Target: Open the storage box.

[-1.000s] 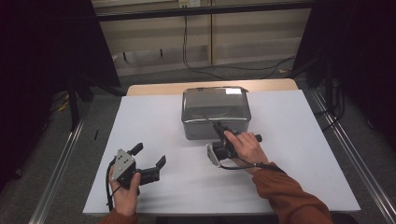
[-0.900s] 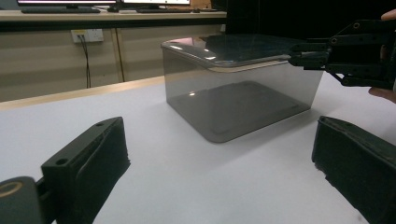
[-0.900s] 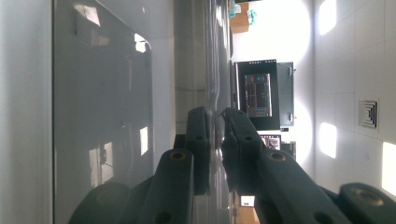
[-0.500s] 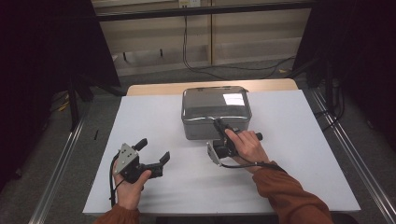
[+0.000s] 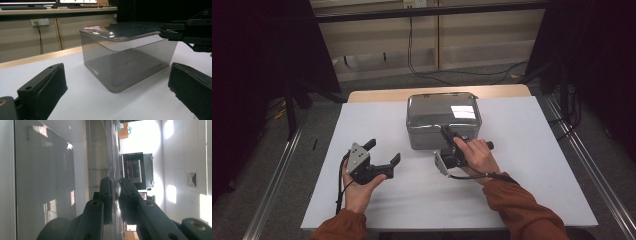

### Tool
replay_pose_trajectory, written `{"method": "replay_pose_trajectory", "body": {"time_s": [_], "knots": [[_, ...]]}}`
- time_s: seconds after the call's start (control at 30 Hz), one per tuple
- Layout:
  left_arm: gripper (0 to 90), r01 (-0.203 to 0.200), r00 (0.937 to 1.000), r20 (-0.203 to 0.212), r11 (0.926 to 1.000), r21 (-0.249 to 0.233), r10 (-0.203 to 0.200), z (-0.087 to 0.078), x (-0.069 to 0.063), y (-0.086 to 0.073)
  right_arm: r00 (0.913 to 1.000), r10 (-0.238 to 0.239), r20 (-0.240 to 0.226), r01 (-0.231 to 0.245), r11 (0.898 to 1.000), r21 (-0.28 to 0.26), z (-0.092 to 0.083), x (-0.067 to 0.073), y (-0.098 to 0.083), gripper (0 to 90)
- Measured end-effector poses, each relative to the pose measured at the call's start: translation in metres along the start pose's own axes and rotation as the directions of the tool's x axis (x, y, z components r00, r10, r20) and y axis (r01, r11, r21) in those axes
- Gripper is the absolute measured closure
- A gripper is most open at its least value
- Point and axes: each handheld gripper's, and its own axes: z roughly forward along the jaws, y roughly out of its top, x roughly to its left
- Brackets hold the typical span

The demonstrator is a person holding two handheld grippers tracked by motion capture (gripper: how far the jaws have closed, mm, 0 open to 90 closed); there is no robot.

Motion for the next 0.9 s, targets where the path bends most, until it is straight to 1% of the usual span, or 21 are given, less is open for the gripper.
{"method": "replay_pose_trajectory", "body": {"time_s": [0.03, 0.07, 0.17, 0.2, 0.23, 0.3, 0.4, 0.43, 0.47, 0.5, 0.53, 0.57, 0.6, 0.63, 0.67, 0.7, 0.77, 0.83, 0.9], "knots": [[1.5, 0.001, 1.0000, 0.005, 1.0000, 0.000, -0.001, 0.003, 0.001, 0.001, 1.0000, 0.000, 0.003, 0.000, 1.000, 0.000, 0.000, 0.000, 0.000, 80.7], [1.6, 0.001, 1.0000, 0.005, 1.0000, 0.000, -0.001, 0.003, 0.001, 0.001, 1.0000, 0.000, 0.004, 0.000, 1.000, 0.000, 0.000, 0.000, 0.000, 80.7], [1.6, -0.013, 0.9999, -0.002, 0.9999, 0.002, 0.013, 0.008, 0.003, 0.001, 1.0000, 0.004, 0.008, -0.004, 1.000, -0.002, 0.000, -0.001, 0.000, 80.6], [1.6, -0.008, 1.0000, -0.001, 1.0000, -0.001, 0.008, 0.010, 0.003, 0.001, 1.0000, 0.004, 0.008, -0.004, 1.000, -0.002, 0.000, -0.001, 0.000, 80.6], [1.6, -0.015, 0.9999, 0.004, 0.9999, 0.002, 0.015, 0.011, 0.004, 0.001, 1.0000, 0.003, 0.009, -0.003, 1.000, -0.002, 0.000, -0.001, 0.000, 80.6], [1.7, -0.016, 0.9998, 0.008, 0.9999, -0.001, 0.016, 0.014, 0.005, 0.002, 0.9999, 0.001, 0.014, -0.001, 1.000, -0.005, 0.000, -0.003, 0.000, 80.5], [3.0, -0.013, 0.9994, 0.033, 0.9999, -0.001, 0.014, 0.021, 0.008, 0.004, 0.9997, 0.008, 0.024, -0.008, 1.000, -0.007, 0.000, -0.004, 0.000, 80.5], [2.7, -0.013, 0.9994, 0.033, 0.9999, -0.001, 0.014, 0.021, 0.008, 0.004, 0.9997, 0.008, 0.024, -0.008, 1.000, -0.007, 0.000, -0.004, 0.000, 80.5], [2.6, -0.038, 0.9989, 0.028, 0.9993, -0.005, 0.038, 0.025, 0.009, 0.005, 0.9996, 0.009, 0.028, -0.009, 1.000, -0.006, 0.000, -0.004, 0.000, 80.5], [2.4, -0.038, 0.9989, 0.028, 0.9993, -0.005, 0.038, 0.025, 0.009, 0.005, 0.9996, 0.009, 0.028, -0.009, 1.000, -0.006, 0.000, -0.004, 0.000, 80.5], [2.3, -0.036, 0.9988, 0.033, 0.9993, -0.006, 0.037, 0.030, 0.009, 0.005, 0.9995, 0.009, 0.030, -0.009, 1.000, -0.006, 0.000, -0.005, 0.000, 80.5], [2.4, -0.036, 0.9988, 0.033, 0.9993, -0.006, 0.037, 0.030, 0.009, 0.005, 0.9995, 0.009, 0.030, -0.009, 1.000, -0.006, 0.000, -0.005, 0.000, 80.5], [2.4, -0.035, 0.9988, 0.034, 0.9994, -0.004, 0.035, 0.034, 0.010, 0.006, 0.9994, 0.013, 0.031, -0.013, 1.000, -0.005, 0.000, -0.005, 0.000, 80.5], [2.4, -0.035, 0.9988, 0.034, 0.9994, -0.004, 0.035, 0.034, 0.010, 0.006, 0.9994, 0.013, 0.031, -0.013, 1.000, -0.005, 0.000, -0.005, 0.000, 80.5], [2.5, -0.028, 0.9990, 0.036, 0.9996, -0.003, 0.028, 0.039, 0.011, 0.006, 0.9994, 0.017, 0.031, -0.017, 1.000, -0.006, 0.000, -0.006, -0.001, 80.5], [2.7, -0.028, 0.9990, 0.036, 0.9996, -0.003, 0.028, 0.039, 0.011, 0.006, 0.9994, 0.018, 0.030, -0.017, 1.000, -0.009, 0.000, -0.006, -0.001, 80.4], [2.8, -0.037, 0.9988, 0.030, 0.9993, -0.007, 0.037, 0.047, 0.011, 0.005, 0.9995, 0.014, 0.029, -0.014, 1.000, -0.010, 0.000, -0.007, 0.000, 80.4], [2.9, -0.036, 0.9989, 0.029, 0.9993, -0.003, 0.036, 0.049, 0.012, 0.006, 0.9995, 0.013, 0.029, -0.013, 1.000, -0.010, 0.000, -0.007, 0.000, 80.3], [2.9, -0.033, 0.9991, 0.025, 0.9994, 0.001, 0.033, 0.054, 0.014, 0.007, 0.9994, 0.014, 0.033, -0.014, 1.000, -0.011, 0.001, -0.008, 0.000, 80.2]]}}
